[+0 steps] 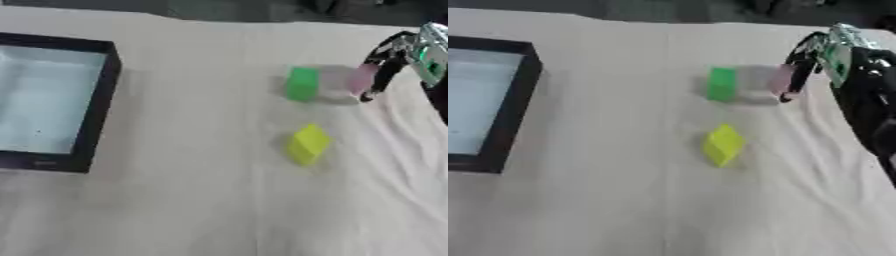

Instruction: Pick up the objects with one hand, pass them to the other hand, and then place them into the box on the other side of the table.

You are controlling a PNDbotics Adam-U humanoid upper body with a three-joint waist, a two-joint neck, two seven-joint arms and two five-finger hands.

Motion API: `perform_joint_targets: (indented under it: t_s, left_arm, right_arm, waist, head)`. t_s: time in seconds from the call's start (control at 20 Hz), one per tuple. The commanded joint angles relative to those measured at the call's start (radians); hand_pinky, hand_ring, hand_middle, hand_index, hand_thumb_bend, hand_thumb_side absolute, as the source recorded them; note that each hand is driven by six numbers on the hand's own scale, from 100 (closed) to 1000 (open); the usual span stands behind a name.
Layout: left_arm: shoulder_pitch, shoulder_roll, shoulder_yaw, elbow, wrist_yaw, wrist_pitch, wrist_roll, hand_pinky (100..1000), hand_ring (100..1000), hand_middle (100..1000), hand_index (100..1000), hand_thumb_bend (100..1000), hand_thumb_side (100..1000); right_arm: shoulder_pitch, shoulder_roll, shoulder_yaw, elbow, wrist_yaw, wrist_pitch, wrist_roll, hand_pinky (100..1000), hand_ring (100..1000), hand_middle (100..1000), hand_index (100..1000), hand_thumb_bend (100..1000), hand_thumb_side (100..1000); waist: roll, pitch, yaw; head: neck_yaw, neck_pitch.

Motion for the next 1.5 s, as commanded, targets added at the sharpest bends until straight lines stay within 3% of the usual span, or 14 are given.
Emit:
perform_joint_targets:
  t_s: [0.05, 0.3, 0.5, 0.8, 1.0, 1.15, 1.3, 1.5]
  left_arm:
    - [-0.012, 0.014, 0.005, -0.024, 0.006, 0.001, -0.002, 745, 762, 749, 870, 280, 698]
    - [-0.012, 0.014, 0.004, -0.023, 0.006, 0.001, -0.003, 746, 762, 749, 870, 279, 698]
    - [-0.012, 0.014, 0.004, -0.023, 0.005, 0.003, -0.004, 747, 762, 750, 871, 281, 699]
    - [-0.014, 0.014, 0.005, -0.024, 0.005, 0.002, -0.003, 748, 762, 749, 871, 281, 698]
    - [-0.013, 0.015, 0.006, -0.024, 0.005, 0.002, -0.002, 748, 761, 749, 871, 281, 698]
    - [-0.012, 0.018, 0.006, -0.024, 0.004, 0.002, -0.003, 749, 761, 749, 871, 282, 696]
    - [-0.013, 0.019, 0.005, -0.024, 0.003, 0.002, -0.004, 749, 760, 750, 871, 282, 695]
    - [-0.011, 0.021, 0.005, -0.023, 0.002, 0.002, -0.005, 749, 759, 749, 870, 282, 695]
  right_arm:
    - [-0.021, -0.018, -0.012, 0.001, 0.012, 0.008, -0.027, 942, 927, 888, 910, 438, 100]
    - [-0.020, -0.014, -0.018, 0.002, -0.004, 0.015, -0.067, 931, 910, 858, 885, 393, 100]
    - [-0.022, -0.014, -0.016, 0.001, -0.024, 0.018, -0.075, 925, 902, 842, 869, 300, 100]
    - [-0.019, -0.011, -0.014, -0.004, -0.028, 0.026, -0.120, 889, 863, 695, 715, 240, 100]
    - [-0.012, -0.017, -0.012, -0.031, -0.040, 0.033, -0.165, 871, 822, 647, 656, 249, 100]
    - [0.007, -0.037, 0.003, -0.115, -0.026, 0.056, -0.219, 854, 788, 626, 611, 272, 100]
    - [0.039, -0.054, 0.015, -0.232, -0.028, 0.095, -0.269, 849, 773, 615, 586, 241, 100]
    - [0.075, -0.081, 0.051, -0.372, -0.085, 0.106, -0.255, 849, 771, 617, 593, 216, 100]
  waist:
    - [0.019, -0.006, 0.001]
    - [0.019, -0.006, 0.001]
    - [0.018, -0.007, 0.001]
    - [0.017, -0.008, 0.003]
    - [0.015, -0.011, 0.001]
    - [0.013, -0.014, -0.001]
    - [0.013, -0.016, -0.002]
    - [0.011, -0.022, -0.004]
  head:
    - [-0.004, -0.014]
    - [-0.004, -0.011]
    - [-0.002, -0.010]
    - [0.000, -0.015]
    - [0.004, -0.011]
    - [0.009, -0.013]
    - [0.018, -0.017]
    - [0.026, -0.020]
